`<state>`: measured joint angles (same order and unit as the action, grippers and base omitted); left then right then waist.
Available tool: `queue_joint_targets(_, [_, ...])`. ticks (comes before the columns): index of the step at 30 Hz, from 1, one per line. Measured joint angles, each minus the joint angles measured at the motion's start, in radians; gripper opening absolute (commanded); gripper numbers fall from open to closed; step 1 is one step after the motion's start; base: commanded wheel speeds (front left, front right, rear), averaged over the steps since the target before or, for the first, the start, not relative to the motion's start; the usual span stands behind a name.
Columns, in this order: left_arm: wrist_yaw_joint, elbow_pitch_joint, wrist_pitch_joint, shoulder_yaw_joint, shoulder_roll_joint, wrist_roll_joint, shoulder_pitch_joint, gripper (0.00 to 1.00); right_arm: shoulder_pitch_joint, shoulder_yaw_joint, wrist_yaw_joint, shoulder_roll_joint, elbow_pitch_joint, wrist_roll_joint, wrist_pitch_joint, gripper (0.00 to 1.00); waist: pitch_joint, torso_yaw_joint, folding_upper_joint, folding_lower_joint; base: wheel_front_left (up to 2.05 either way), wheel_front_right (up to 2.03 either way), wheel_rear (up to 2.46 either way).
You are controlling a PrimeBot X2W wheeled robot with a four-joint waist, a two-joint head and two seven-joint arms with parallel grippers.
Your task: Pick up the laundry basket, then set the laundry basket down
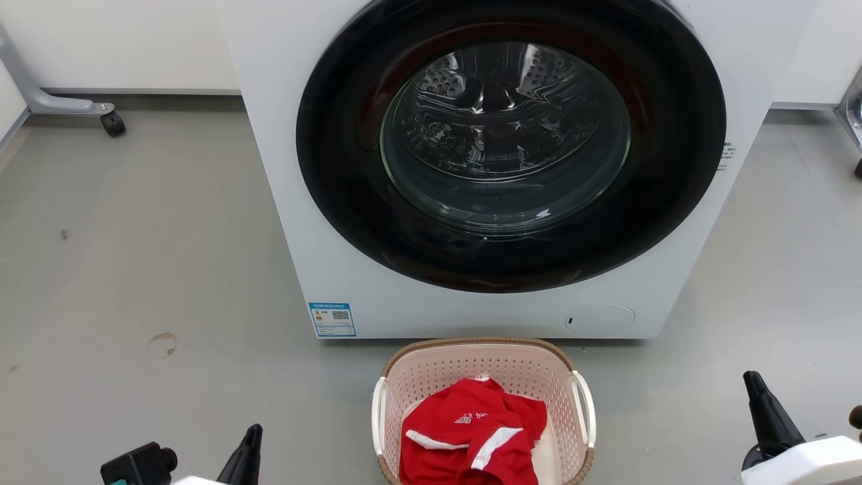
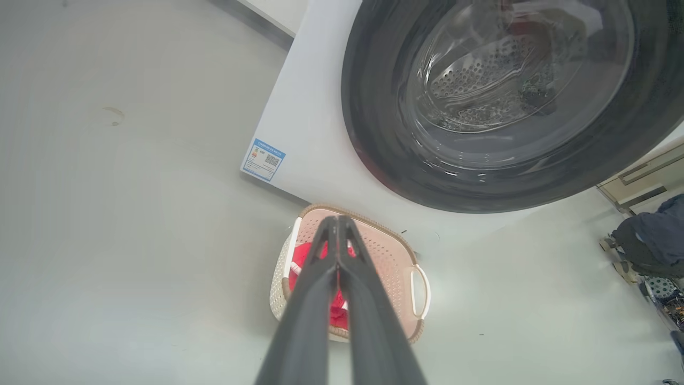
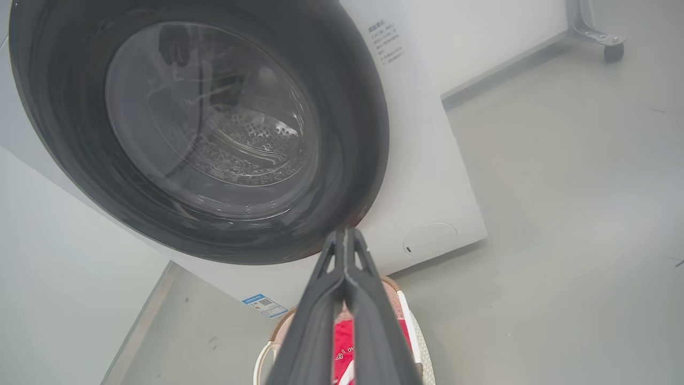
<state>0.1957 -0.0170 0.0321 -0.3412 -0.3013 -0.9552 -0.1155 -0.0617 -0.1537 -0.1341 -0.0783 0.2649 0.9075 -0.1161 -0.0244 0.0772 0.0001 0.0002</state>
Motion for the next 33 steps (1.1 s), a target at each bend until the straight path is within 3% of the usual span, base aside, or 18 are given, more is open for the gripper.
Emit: queue_joint_targets(33, [-0.123, -0.096, 0.023, 0.156, 0.095, -0.257, 0.061, 0.0, 0.041, 0.104, 0.001, 0.019, 0.002, 0.273, 0.083, 0.0, 0.011, -0.03, -0.0001, -0.0001, 0.0, 0.0, 0.0])
